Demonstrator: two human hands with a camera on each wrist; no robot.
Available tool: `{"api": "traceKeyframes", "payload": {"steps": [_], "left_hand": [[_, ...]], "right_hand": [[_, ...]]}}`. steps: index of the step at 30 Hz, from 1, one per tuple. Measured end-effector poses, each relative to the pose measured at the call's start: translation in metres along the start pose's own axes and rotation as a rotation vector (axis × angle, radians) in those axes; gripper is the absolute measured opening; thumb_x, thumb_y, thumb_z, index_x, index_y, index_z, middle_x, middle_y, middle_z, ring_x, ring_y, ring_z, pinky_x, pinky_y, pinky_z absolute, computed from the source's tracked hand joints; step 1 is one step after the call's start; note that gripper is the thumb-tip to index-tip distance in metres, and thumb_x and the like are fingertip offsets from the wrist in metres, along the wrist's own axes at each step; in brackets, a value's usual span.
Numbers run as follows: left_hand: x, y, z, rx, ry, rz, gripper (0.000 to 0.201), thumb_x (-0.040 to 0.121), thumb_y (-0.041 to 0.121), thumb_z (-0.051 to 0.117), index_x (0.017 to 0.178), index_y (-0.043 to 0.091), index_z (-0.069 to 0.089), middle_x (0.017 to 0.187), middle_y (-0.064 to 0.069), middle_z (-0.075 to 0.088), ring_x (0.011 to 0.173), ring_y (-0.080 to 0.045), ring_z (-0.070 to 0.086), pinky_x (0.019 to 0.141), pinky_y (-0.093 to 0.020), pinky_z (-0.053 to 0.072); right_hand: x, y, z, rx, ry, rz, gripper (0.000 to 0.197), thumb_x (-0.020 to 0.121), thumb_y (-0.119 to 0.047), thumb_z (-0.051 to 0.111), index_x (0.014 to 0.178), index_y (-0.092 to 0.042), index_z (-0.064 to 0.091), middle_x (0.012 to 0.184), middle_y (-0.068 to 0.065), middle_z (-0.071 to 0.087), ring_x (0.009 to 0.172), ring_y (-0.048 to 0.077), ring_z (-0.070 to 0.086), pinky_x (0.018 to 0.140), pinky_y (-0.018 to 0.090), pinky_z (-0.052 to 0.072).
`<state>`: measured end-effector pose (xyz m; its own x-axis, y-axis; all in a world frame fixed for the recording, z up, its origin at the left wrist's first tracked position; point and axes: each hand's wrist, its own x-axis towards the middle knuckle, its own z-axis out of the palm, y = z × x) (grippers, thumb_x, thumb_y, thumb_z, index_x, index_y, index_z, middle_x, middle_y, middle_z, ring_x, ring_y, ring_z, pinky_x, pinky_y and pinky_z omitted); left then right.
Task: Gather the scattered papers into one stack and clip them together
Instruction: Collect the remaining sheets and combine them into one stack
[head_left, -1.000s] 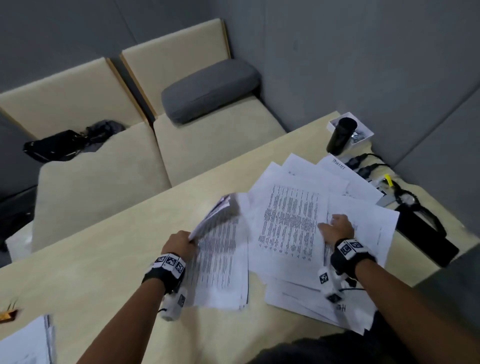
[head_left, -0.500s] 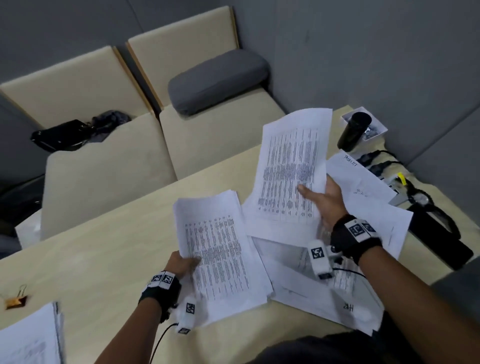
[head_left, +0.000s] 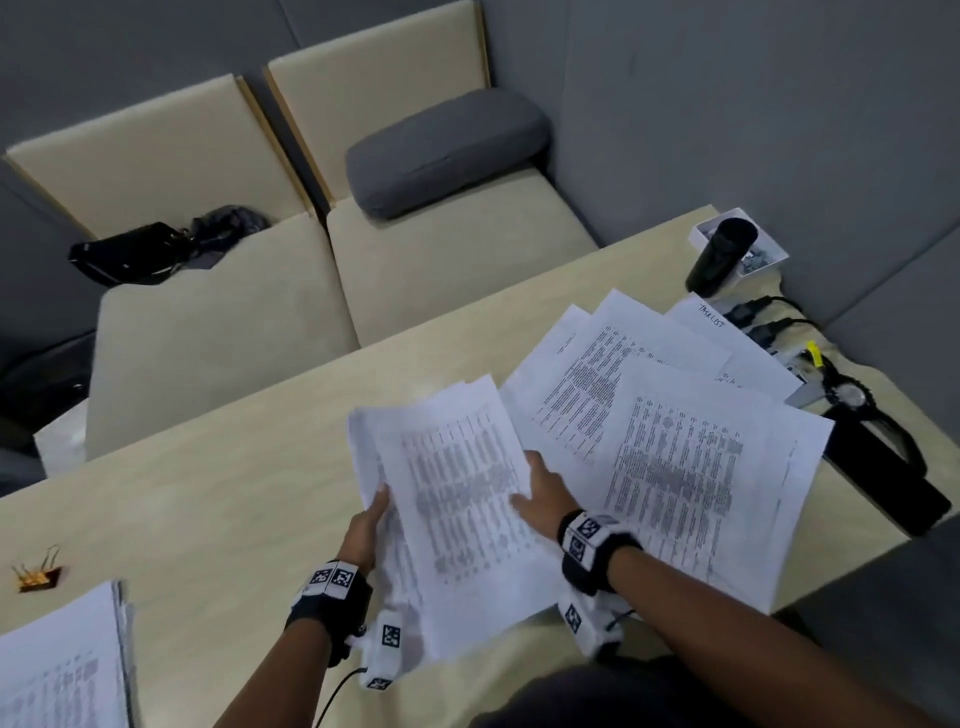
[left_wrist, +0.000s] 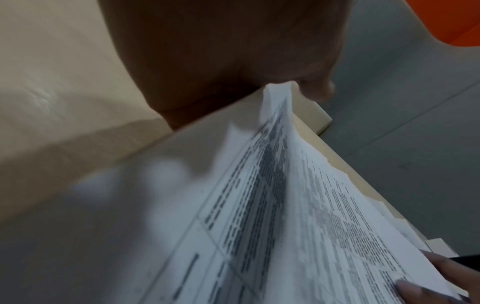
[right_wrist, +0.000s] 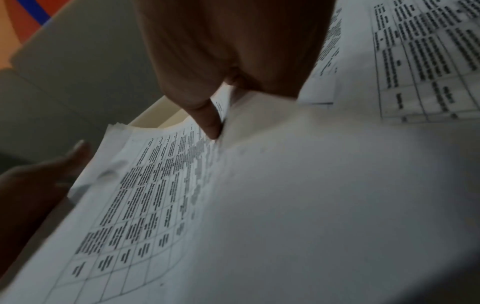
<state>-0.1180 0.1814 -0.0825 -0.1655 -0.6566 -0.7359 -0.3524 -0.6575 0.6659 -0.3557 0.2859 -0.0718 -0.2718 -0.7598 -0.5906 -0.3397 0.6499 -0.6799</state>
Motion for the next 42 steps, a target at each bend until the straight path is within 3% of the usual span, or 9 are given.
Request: {"api": "traceKeyframes", "payload": {"steps": [3, 6, 8, 11, 14, 18, 26, 37, 42], "left_hand": [[0.005, -0.006, 0.0, 0.252, 0.093, 0.033, 0.048, 0.082, 0.046, 0.07, 0.11, 0.007, 0.062, 0.099, -0.01, 0.068, 0.089, -0.026, 0.06, 0.081, -0.036, 0.046], [0.01, -0.009, 0.005, 0.417, 0.188, 0.057, 0.042, 0.078, 0.024, 0.079, 0.102, -0.007, 0.065, 0.094, -0.024, 0.071, 0.08, -0.034, 0.067, 0.075, -0.044, 0.058], [0.012, -0.008, 0.007, 0.451, 0.211, 0.046, 0.038, 0.08, 0.022, 0.078, 0.099, -0.006, 0.062, 0.089, -0.024, 0.07, 0.077, -0.034, 0.068, 0.075, -0.046, 0.059], [0.013, -0.009, 0.007, 0.489, 0.226, 0.041, 0.038, 0.08, 0.025, 0.077, 0.097, -0.004, 0.059, 0.086, -0.022, 0.068, 0.073, -0.032, 0.067, 0.072, -0.043, 0.059], [0.01, -0.01, 0.009, 0.496, 0.222, 0.048, 0.037, 0.081, 0.025, 0.076, 0.096, -0.003, 0.058, 0.084, -0.021, 0.066, 0.072, -0.032, 0.065, 0.07, -0.039, 0.057], [0.004, -0.008, 0.013, 0.481, 0.257, 0.059, 0.037, 0.081, 0.026, 0.075, 0.095, -0.004, 0.057, 0.082, -0.022, 0.066, 0.069, -0.032, 0.064, 0.067, -0.038, 0.056], [-0.01, -0.003, 0.017, 0.525, 0.261, 0.079, 0.034, 0.084, 0.029, 0.071, 0.096, 0.003, 0.055, 0.08, -0.018, 0.068, 0.069, -0.033, 0.067, 0.068, -0.044, 0.06], [-0.006, 0.005, 0.017, 0.571, 0.236, 0.095, 0.035, 0.083, 0.019, 0.073, 0.106, -0.004, 0.061, 0.098, -0.025, 0.068, 0.079, -0.033, 0.064, 0.076, -0.044, 0.057], [-0.002, 0.023, 0.015, 0.614, 0.3, 0.162, 0.039, 0.082, 0.021, 0.073, 0.107, -0.006, 0.06, 0.096, -0.025, 0.068, 0.084, -0.037, 0.067, 0.077, -0.045, 0.057]], "right_hand": [[0.001, 0.005, 0.002, -0.033, -0.13, -0.022, 0.063, 0.096, -0.028, 0.053, 0.148, -0.01, 0.023, 0.144, 0.014, 0.045, 0.122, 0.029, 0.054, 0.097, 0.034, 0.045], [0.001, 0.014, -0.025, 0.021, -0.086, -0.017, 0.036, 0.095, -0.026, 0.056, 0.126, -0.007, 0.055, 0.11, 0.014, 0.068, 0.089, 0.023, 0.066, 0.084, 0.034, 0.054], [-0.001, 0.034, -0.055, 0.152, 0.097, 0.04, 0.017, 0.093, -0.017, 0.056, 0.107, -0.012, 0.064, 0.086, 0.007, 0.071, 0.07, 0.018, 0.066, 0.077, 0.039, 0.06], [-0.018, 0.082, -0.11, 0.212, 0.529, 0.229, 0.012, 0.089, -0.013, 0.054, 0.096, -0.017, 0.064, 0.095, 0.01, 0.072, 0.081, 0.027, 0.068, 0.075, 0.038, 0.058], [-0.05, 0.138, -0.157, 0.172, 0.911, 0.561, 0.032, 0.083, -0.018, 0.063, 0.113, -0.009, 0.056, 0.119, 0.019, 0.06, 0.109, 0.037, 0.056, 0.086, 0.04, 0.048], [-0.072, 0.174, -0.178, 0.276, 0.824, 0.831, 0.096, 0.069, -0.042, 0.082, 0.139, -0.002, 0.03, 0.144, 0.023, 0.033, 0.133, 0.043, 0.035, 0.103, 0.055, 0.035], [-0.052, 0.139, -0.157, 0.411, 0.767, 0.464, 0.06, 0.069, -0.014, 0.085, 0.121, -0.002, 0.059, 0.122, 0.017, 0.065, 0.109, 0.031, 0.064, 0.089, 0.03, 0.049], [-0.112, -0.021, -0.256, 0.03, 0.546, -0.16, 0.044, 0.07, -0.016, 0.085, 0.11, -0.011, 0.068, 0.109, 0.005, 0.071, 0.099, 0.021, 0.067, 0.088, 0.038, 0.053], [-0.145, -0.067, -0.26, 0.022, 0.538, -0.319, 0.032, 0.075, -0.013, 0.081, 0.103, -0.019, 0.068, 0.097, -0.003, 0.069, 0.08, -0.007, 0.064, 0.075, 0.023, 0.049]]}}
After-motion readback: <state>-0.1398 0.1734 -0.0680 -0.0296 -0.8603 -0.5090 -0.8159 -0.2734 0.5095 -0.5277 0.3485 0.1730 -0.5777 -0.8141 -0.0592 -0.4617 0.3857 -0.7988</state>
